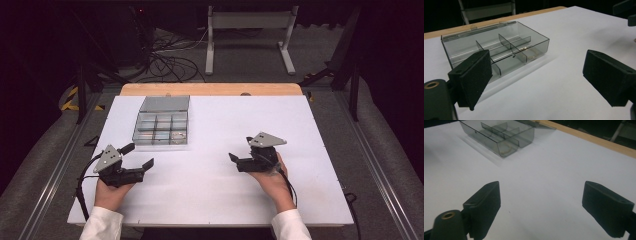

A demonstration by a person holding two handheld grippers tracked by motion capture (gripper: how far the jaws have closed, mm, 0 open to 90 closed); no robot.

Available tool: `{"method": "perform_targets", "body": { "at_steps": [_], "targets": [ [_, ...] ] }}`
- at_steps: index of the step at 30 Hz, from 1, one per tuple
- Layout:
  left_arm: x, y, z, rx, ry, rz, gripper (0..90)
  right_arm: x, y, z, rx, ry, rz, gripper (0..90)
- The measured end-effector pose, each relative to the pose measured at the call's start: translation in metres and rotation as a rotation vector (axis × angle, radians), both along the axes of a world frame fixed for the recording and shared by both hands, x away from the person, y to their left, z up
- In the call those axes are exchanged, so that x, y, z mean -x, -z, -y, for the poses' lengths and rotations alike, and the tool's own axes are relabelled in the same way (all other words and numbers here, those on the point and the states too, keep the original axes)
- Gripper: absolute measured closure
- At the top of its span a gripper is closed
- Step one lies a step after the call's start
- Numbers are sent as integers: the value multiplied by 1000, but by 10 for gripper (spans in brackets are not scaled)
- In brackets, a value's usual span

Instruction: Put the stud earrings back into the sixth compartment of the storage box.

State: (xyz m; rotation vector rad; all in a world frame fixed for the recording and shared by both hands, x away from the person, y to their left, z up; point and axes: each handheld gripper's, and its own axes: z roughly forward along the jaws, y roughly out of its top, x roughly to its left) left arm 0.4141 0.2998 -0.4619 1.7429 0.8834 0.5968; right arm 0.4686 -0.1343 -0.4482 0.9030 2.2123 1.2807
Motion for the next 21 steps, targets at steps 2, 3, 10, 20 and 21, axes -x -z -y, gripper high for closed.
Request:
{"method": "perform_targets", "body": {
  "at_steps": [2,3,10,20,21],
  "targets": [
    [0,0,0,5,4,0,95,3,3,11,5,20,-6,188],
    [0,0,0,6,4,-1,95,5,5,17,3,30,-10,196],
    [0,0,0,11,-2,1,94,15,12,48,15,85,-20,248],
    [-1,0,0,11,-5,1,94,27,21,78,28,137,-61,335],
    [-1,0,0,9,-5,0,94,28,21,80,32,140,-65,347]
  ]
}}
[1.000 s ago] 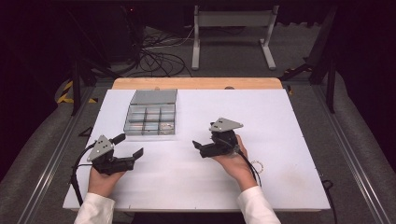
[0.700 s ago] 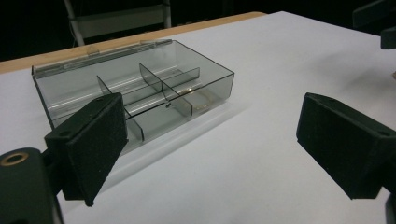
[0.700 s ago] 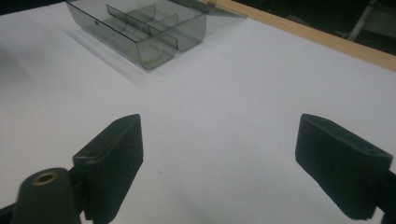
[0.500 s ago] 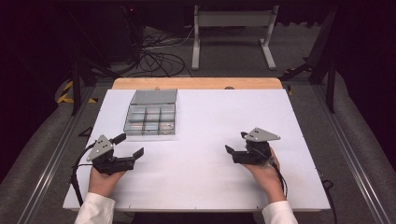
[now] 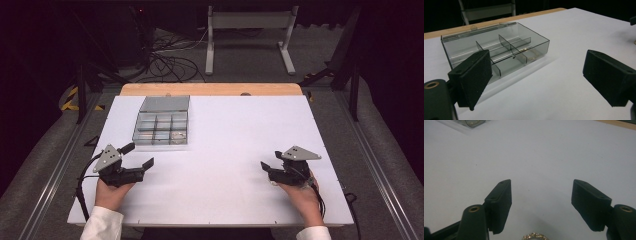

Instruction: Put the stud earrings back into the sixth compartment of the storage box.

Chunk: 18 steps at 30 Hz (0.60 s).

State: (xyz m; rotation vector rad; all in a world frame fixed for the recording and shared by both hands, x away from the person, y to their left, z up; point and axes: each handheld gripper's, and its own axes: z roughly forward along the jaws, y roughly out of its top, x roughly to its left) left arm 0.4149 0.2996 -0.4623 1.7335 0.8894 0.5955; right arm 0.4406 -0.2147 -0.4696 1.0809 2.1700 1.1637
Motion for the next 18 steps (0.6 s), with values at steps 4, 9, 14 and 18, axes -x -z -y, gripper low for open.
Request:
{"method": "perform_targets", "body": {
  "at_steps": [4,9,14,18],
  "targets": [
    [0,0,0,-2,-2,-1,94,4,5,9,19,1,-18,390],
    [-1,1,0,-5,1,-7,94,8,11,19,49,1,-40,429],
    [-1,2,1,-7,3,-10,94,10,17,25,66,6,-56,485],
    [-1,1,1,-9,3,-10,94,9,22,28,79,11,-90,527]
  ]
}}
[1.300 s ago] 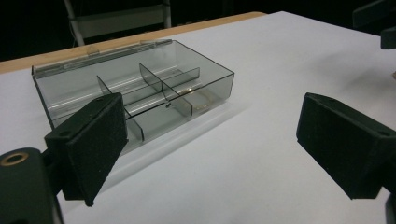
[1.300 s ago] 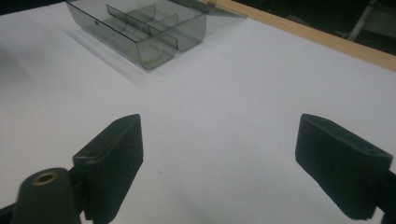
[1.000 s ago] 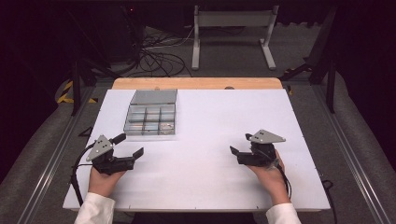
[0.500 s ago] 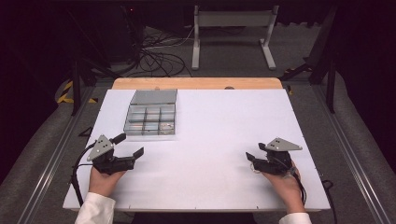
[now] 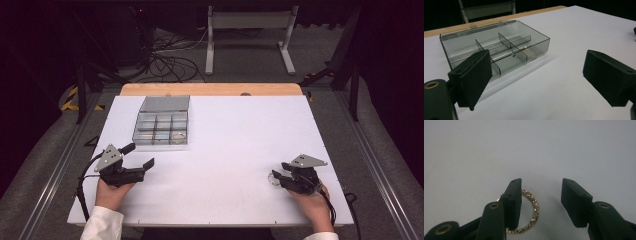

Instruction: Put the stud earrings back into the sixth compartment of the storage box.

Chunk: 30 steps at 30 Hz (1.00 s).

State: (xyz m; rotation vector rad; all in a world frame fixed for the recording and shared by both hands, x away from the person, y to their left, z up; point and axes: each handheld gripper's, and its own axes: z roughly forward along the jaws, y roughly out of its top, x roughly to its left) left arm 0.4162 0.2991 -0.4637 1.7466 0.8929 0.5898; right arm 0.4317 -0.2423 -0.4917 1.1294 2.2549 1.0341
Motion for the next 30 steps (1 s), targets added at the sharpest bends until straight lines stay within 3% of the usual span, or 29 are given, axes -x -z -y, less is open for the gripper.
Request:
{"method": "perform_targets", "body": {
  "at_steps": [7,17,23,30],
  "targets": [
    [0,0,-1,-1,-1,2,94,1,2,-4,29,-24,-10,661],
    [1,0,-1,-1,2,2,95,0,2,-5,31,0,-23,868],
    [1,-1,-2,-6,-1,1,95,1,1,-7,53,-1,-14,873],
    [0,0,-2,-5,-3,0,96,0,-1,-12,28,-11,10,875]
  ]
}}
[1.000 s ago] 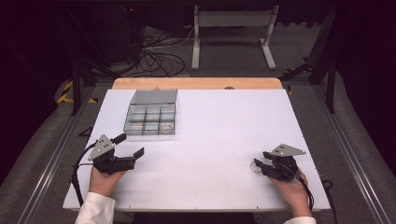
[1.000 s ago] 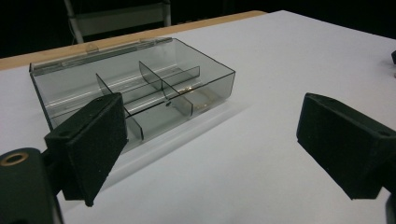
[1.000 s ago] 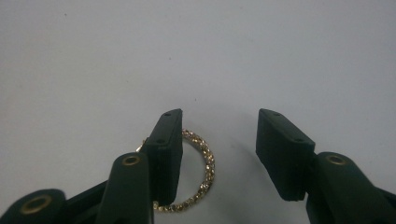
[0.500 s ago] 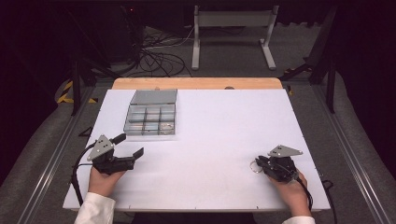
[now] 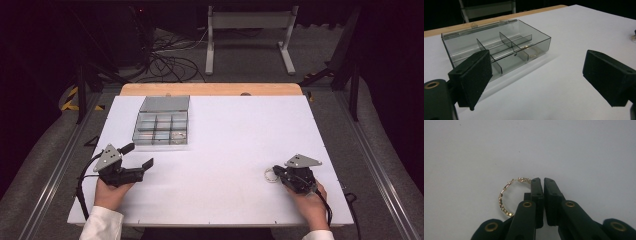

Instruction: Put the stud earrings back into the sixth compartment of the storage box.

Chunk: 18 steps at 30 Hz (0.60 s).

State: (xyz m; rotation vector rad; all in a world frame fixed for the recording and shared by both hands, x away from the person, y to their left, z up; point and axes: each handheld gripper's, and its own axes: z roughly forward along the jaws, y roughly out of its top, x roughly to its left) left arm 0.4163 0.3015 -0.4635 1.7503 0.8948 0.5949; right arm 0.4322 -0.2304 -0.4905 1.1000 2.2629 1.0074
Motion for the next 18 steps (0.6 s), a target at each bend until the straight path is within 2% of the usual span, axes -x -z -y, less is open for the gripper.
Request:
{"method": "perform_targets", "body": {
  "at_steps": [10,18],
  "targets": [
    [1,0,-1,1,2,2,95,-9,-9,-34,-43,-69,24,875],
    [1,0,-3,2,-1,4,92,-16,-13,-63,-52,-118,40,875]
  ]
}}
